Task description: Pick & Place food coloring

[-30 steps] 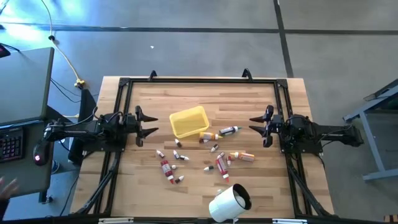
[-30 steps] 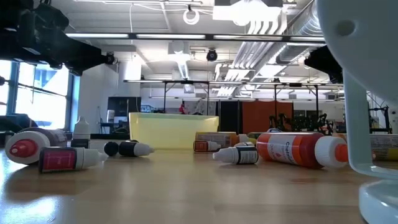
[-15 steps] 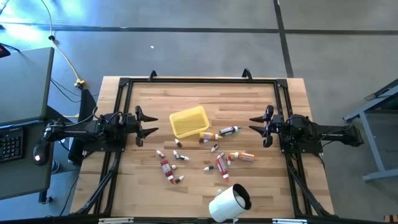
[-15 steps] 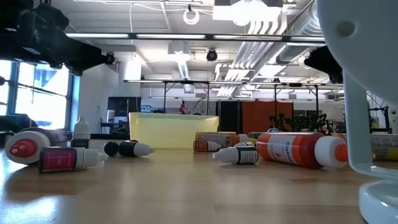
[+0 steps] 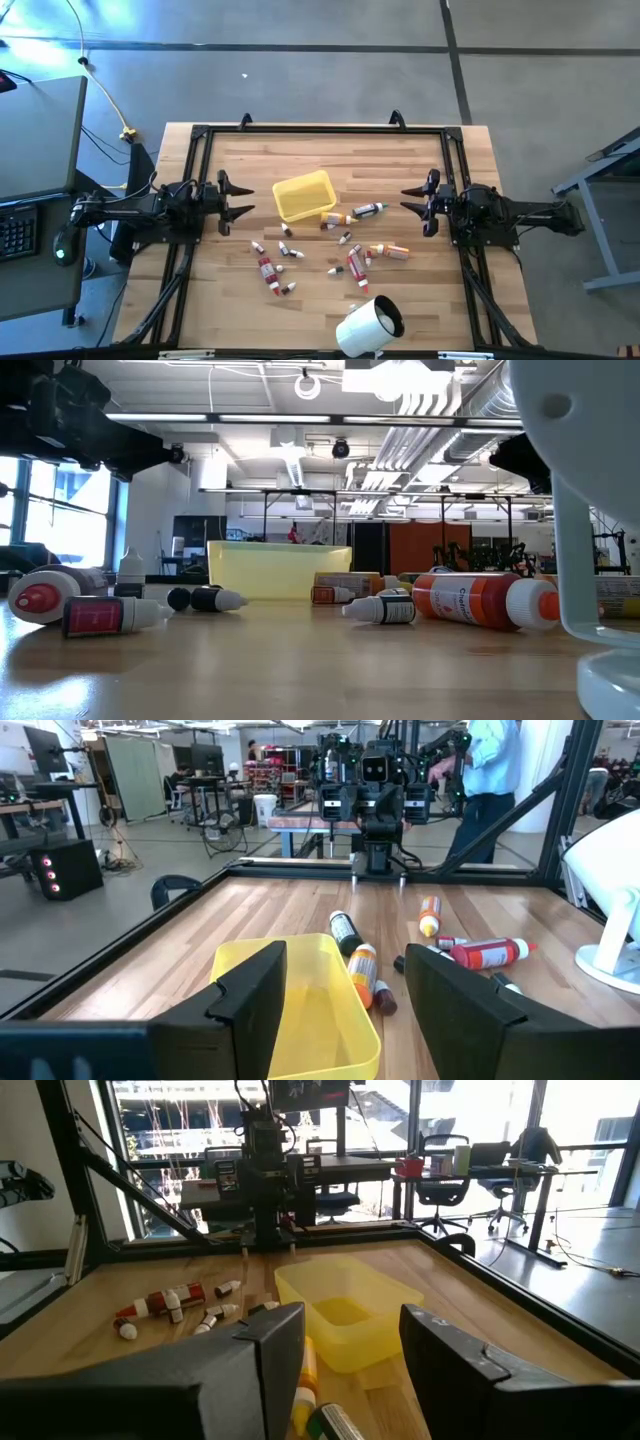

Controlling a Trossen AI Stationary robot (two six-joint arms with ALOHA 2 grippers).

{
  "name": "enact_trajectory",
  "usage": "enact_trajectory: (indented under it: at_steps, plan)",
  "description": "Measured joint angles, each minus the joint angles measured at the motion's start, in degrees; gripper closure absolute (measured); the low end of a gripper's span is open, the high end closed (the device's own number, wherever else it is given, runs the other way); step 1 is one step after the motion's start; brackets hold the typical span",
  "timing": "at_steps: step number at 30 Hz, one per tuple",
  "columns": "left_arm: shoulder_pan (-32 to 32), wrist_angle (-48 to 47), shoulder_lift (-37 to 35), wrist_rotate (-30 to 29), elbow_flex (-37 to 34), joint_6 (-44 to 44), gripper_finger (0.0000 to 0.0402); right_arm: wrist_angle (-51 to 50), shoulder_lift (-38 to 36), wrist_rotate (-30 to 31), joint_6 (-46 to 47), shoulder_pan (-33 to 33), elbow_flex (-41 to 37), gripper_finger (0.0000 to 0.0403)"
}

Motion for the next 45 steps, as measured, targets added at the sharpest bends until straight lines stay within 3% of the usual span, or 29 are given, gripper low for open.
enact_trajectory:
  at_steps: [27,34,42,45]
  plan:
    - [0.0,0.2,0.0,0.0,0.0,-0.2,0.0199,0.0,0.0,0.0,0.0,0.0,0.0,0.0243]
    - [0.0,1.6,0.0,-0.2,1.0,-6.4,0.0199,0.0,0.0,0.0,0.0,0.0,0.0,0.0243]
    - [0.0,2.3,0.0,-10.3,1.8,-6.7,0.0199,3.6,0.0,0.4,-2.8,0.0,0.0,0.0243]
    - [0.0,-2.7,0.0,-7.8,1.9,-14.3,0.0199,5.9,0.0,0.4,-2.6,0.0,0.0,0.0243]
